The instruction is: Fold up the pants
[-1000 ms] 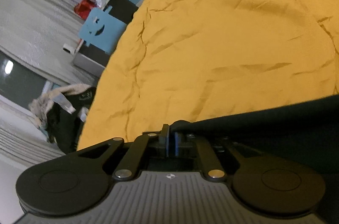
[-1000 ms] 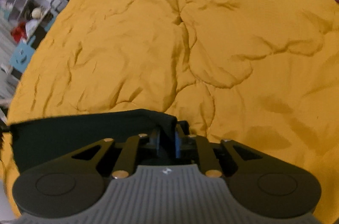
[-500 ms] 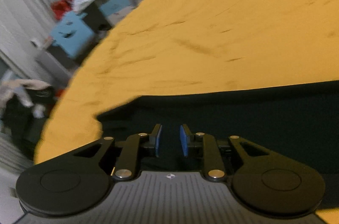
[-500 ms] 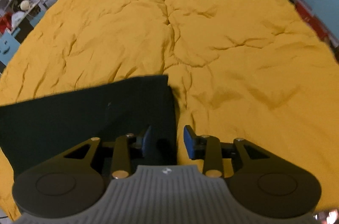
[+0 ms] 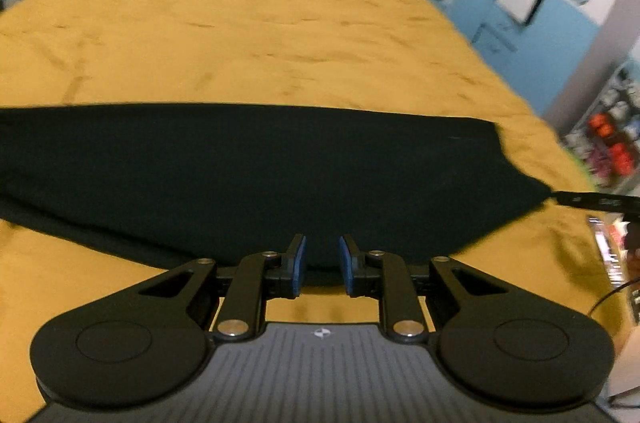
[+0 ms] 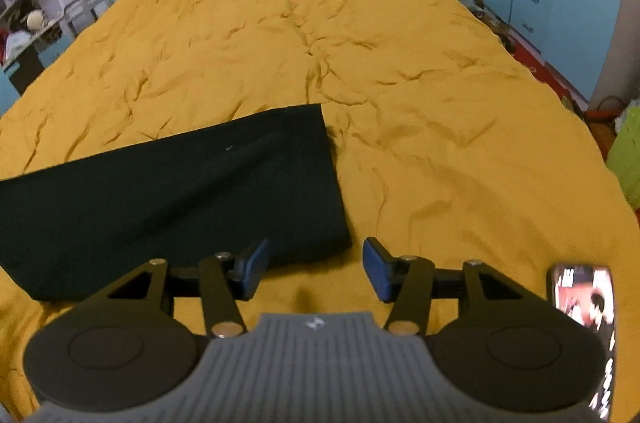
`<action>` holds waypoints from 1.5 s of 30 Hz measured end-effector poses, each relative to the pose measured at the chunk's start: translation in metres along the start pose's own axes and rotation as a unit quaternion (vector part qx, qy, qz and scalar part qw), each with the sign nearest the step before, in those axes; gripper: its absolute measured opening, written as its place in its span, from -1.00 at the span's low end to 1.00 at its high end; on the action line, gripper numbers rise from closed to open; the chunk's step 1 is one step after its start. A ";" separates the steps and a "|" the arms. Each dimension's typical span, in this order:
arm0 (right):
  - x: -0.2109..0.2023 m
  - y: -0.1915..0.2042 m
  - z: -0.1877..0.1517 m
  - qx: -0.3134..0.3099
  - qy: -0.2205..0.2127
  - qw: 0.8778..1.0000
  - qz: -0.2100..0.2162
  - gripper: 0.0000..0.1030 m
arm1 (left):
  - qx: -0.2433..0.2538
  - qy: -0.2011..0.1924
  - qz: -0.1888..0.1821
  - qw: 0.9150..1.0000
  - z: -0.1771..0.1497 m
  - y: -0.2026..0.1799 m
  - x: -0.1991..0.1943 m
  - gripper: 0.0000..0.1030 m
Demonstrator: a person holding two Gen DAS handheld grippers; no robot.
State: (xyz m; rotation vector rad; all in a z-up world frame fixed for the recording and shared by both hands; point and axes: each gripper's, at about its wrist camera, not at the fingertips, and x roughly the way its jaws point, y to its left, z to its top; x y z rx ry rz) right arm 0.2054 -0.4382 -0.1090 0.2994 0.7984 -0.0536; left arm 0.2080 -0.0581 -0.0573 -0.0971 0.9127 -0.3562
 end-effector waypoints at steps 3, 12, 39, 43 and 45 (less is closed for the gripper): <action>-0.005 -0.001 -0.009 0.005 -0.007 1.000 0.006 -0.04 | -0.016 0.005 -0.034 0.999 -0.012 -0.014 0.018 -0.52; -0.003 -0.019 -0.018 0.051 -0.014 0.998 0.021 -0.04 | -0.040 0.016 -0.038 0.998 -0.020 -0.030 0.043 -0.50; 0.054 -0.060 -0.014 0.259 0.017 0.964 0.067 -0.94 | -0.131 0.018 -0.056 0.990 -0.049 -0.009 0.054 -0.96; 0.052 -0.051 -0.011 0.232 0.013 0.971 0.051 -0.87 | -0.126 0.045 -0.059 0.989 -0.050 -0.008 0.057 -0.86; 0.045 -0.042 -0.007 0.210 0.008 0.977 0.037 -0.72 | -0.129 0.053 -0.064 0.988 -0.049 -0.007 0.055 -0.72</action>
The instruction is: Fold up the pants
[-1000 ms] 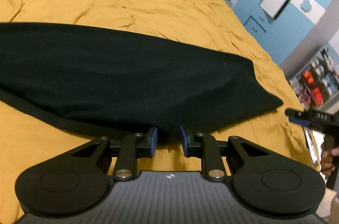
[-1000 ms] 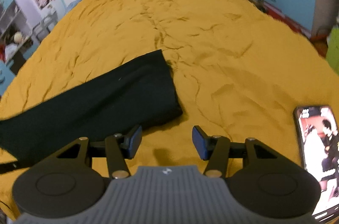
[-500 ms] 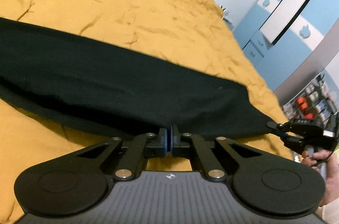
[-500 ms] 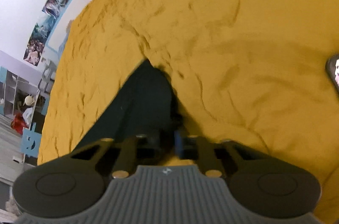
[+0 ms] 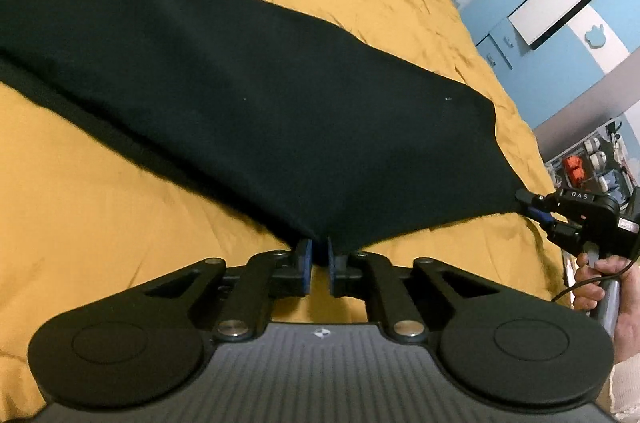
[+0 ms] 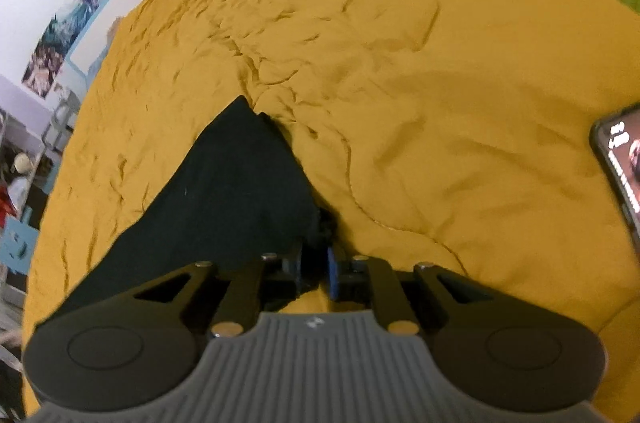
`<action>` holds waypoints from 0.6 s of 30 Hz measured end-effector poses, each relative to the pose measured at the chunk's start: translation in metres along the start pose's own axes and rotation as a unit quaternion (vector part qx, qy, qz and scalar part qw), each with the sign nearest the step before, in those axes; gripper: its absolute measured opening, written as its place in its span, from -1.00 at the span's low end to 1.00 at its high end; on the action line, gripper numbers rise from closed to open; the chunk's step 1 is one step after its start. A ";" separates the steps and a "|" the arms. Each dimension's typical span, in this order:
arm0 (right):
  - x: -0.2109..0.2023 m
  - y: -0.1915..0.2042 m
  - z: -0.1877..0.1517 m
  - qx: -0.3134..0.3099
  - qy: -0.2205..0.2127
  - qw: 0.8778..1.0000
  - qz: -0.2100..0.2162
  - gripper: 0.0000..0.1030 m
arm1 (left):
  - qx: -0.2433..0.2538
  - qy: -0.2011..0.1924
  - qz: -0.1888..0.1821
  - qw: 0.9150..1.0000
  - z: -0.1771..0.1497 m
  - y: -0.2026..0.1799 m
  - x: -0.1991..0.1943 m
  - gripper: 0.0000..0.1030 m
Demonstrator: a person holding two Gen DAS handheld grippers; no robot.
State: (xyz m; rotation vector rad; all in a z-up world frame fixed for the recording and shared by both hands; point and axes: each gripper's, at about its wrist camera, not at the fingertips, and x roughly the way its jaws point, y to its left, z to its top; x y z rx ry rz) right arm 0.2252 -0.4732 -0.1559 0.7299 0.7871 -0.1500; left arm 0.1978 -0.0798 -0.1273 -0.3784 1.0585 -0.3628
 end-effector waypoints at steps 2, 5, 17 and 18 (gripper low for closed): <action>-0.010 0.014 -0.002 -0.041 -0.016 0.999 -0.018 -0.62 | 0.008 0.003 -0.002 1.000 0.001 0.000 -0.008 -0.64; -0.026 0.033 -0.008 -0.105 -0.039 0.993 -0.040 -0.57 | 0.020 -0.012 0.002 1.000 0.004 0.005 -0.029 -0.47; -0.014 0.126 -0.059 -0.229 -0.016 0.973 0.010 -0.38 | -0.048 -0.175 0.156 0.971 0.064 0.142 -0.162 -0.44; -0.010 0.134 -0.064 -0.237 -0.011 0.971 0.015 -0.38 | -0.058 -0.188 0.170 0.966 0.069 0.158 -0.171 -0.45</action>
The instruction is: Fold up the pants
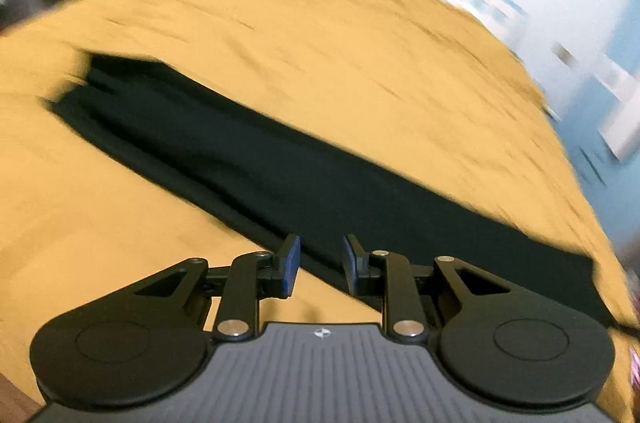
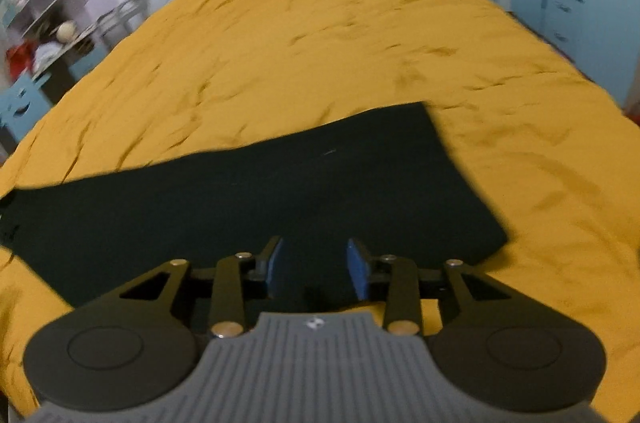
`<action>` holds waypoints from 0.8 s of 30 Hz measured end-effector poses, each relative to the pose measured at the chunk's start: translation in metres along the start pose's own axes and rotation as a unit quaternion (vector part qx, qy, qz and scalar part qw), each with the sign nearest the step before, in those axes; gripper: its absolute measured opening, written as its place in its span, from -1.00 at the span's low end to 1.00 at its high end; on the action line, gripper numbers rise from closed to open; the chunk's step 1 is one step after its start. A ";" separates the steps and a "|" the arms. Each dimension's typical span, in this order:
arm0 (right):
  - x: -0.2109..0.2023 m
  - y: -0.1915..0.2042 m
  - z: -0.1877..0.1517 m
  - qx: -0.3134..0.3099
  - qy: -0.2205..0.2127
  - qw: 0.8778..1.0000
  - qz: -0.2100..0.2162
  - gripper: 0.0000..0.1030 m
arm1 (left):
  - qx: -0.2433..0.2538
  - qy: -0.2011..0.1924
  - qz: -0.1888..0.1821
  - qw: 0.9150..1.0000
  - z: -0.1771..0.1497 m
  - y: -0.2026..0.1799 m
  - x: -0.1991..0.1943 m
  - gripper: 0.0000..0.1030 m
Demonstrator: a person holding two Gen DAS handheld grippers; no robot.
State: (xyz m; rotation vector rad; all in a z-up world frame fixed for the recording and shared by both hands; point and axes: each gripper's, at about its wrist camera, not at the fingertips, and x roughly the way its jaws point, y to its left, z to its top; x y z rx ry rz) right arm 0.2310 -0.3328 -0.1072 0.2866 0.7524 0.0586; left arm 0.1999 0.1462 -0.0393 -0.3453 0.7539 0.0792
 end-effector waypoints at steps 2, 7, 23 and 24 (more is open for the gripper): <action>0.008 0.020 -0.002 -0.020 0.009 1.000 0.013 -0.38 | -0.034 -0.026 0.030 0.999 0.021 0.044 0.002 -0.45; 0.025 0.060 -0.003 -0.056 0.025 0.998 0.019 -0.39 | -0.131 -0.069 0.071 0.986 0.060 0.135 0.029 -0.46; 0.043 0.136 -0.016 -0.157 0.077 0.984 0.022 -0.47 | -0.234 -0.054 0.084 0.967 0.099 0.237 0.125 -0.98; 0.041 0.139 -0.018 -0.164 0.080 0.983 0.024 -0.47 | -0.235 -0.058 0.084 0.967 0.100 0.238 0.123 -0.99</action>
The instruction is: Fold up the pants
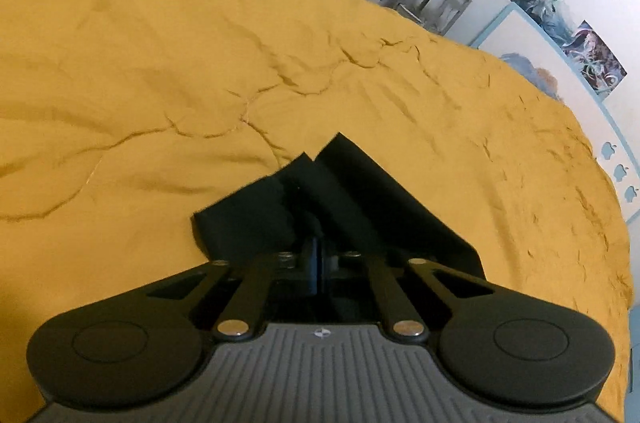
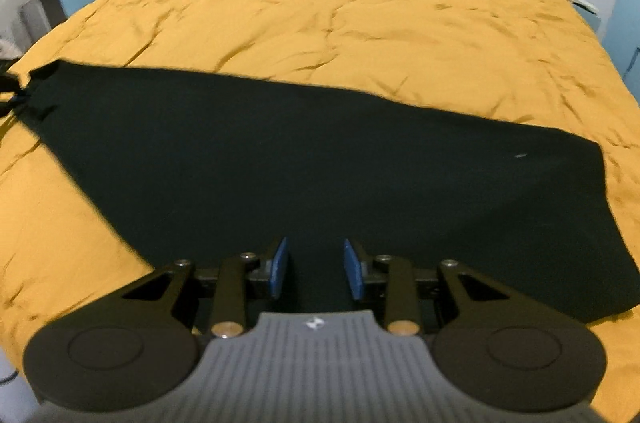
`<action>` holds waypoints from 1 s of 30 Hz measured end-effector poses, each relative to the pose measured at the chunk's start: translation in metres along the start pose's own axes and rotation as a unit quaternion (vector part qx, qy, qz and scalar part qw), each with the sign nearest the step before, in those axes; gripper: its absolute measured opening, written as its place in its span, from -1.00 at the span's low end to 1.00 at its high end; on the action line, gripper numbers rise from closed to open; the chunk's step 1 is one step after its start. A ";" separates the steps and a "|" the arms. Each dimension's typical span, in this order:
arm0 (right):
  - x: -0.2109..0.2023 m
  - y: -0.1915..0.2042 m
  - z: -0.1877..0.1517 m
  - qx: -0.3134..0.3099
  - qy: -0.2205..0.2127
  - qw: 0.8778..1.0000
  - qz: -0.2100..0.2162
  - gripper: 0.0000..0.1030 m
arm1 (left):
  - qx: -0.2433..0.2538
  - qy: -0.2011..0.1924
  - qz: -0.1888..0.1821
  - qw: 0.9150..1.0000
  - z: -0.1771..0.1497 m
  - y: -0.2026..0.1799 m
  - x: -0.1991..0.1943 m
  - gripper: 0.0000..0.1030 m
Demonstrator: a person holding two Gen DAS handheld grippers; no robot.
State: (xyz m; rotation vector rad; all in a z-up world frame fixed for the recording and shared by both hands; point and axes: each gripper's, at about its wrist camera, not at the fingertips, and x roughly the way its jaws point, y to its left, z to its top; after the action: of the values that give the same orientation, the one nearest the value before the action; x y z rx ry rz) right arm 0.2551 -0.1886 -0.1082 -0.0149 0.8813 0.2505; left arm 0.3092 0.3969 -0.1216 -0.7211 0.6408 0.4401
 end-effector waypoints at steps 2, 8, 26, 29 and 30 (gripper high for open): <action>-0.005 0.009 -0.003 -0.017 0.004 1.000 0.001 -0.47 | 0.010 -0.029 0.001 1.000 0.003 -0.004 -0.018 -1.00; -0.015 0.020 -0.005 -0.043 0.016 0.999 0.010 -0.46 | 0.078 -0.056 -0.002 0.995 0.001 -0.012 -0.060 -1.00; -0.037 0.079 -0.025 -0.227 0.009 0.974 0.005 -0.47 | 0.039 -0.025 0.018 0.999 0.007 0.006 -0.036 -0.95; -0.027 0.093 -0.024 -0.265 0.006 0.964 0.003 -0.57 | 0.042 -0.025 0.019 0.999 0.009 0.004 -0.035 -0.97; -0.021 0.095 -0.024 -0.273 0.010 0.962 0.006 -0.67 | 0.043 -0.025 0.020 0.999 0.010 0.004 -0.035 -0.98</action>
State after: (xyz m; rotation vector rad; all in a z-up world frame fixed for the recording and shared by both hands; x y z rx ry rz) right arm 0.2025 -0.1036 -0.0992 -0.5268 0.8092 0.4999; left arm 0.2850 0.4008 -0.0939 -0.6145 0.6239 0.4629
